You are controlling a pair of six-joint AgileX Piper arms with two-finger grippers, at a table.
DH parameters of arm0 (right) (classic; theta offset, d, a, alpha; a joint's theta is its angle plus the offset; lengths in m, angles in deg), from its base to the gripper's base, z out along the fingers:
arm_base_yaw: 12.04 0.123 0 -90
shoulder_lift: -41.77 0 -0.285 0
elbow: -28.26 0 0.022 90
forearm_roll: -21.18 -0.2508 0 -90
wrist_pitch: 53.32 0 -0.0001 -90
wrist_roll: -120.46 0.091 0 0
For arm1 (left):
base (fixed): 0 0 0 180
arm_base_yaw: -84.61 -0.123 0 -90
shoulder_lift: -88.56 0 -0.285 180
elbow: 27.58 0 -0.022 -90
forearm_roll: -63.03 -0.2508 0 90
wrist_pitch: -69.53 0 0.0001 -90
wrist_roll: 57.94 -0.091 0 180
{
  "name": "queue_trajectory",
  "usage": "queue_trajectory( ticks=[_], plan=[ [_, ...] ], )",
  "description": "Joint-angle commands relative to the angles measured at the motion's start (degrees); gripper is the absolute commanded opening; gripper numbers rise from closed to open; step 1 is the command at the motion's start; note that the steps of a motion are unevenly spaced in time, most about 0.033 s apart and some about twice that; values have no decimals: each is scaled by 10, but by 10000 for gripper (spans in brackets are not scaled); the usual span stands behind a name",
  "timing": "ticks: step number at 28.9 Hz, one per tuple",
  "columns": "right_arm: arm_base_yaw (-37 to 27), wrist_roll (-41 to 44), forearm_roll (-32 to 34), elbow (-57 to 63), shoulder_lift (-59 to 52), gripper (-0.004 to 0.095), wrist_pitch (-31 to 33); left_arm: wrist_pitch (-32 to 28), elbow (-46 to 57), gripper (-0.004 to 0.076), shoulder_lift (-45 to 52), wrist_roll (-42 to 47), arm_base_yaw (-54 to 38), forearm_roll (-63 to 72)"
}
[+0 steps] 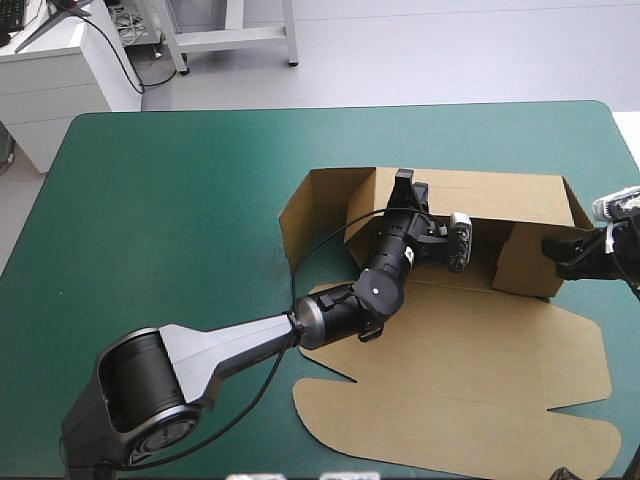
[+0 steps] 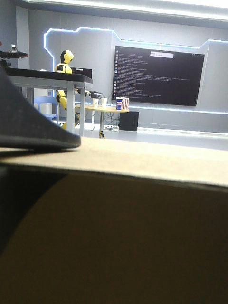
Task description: Fold the box
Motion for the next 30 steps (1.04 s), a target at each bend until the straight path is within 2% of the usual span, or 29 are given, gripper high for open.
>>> queue_trajectory(
  ticks=[1, 14, 24, 30],
  plan=[
    [0, 20, -57, -12, -8, 599, 11, -17, -10, -8, 25, 12, 3, 14],
    [0, 56, -59, -12, -5, 599, 27, -8, -10, -8, 25, 12, 3, 14],
    [0, 74, -57, -11, 46, 599, 24, -10, -10, -8, 25, 12, 3, 14],
    [0, 33, -80, -11, 53, 485, 7, -10, -10, -8, 25, 15, 3, 14]
  ],
)
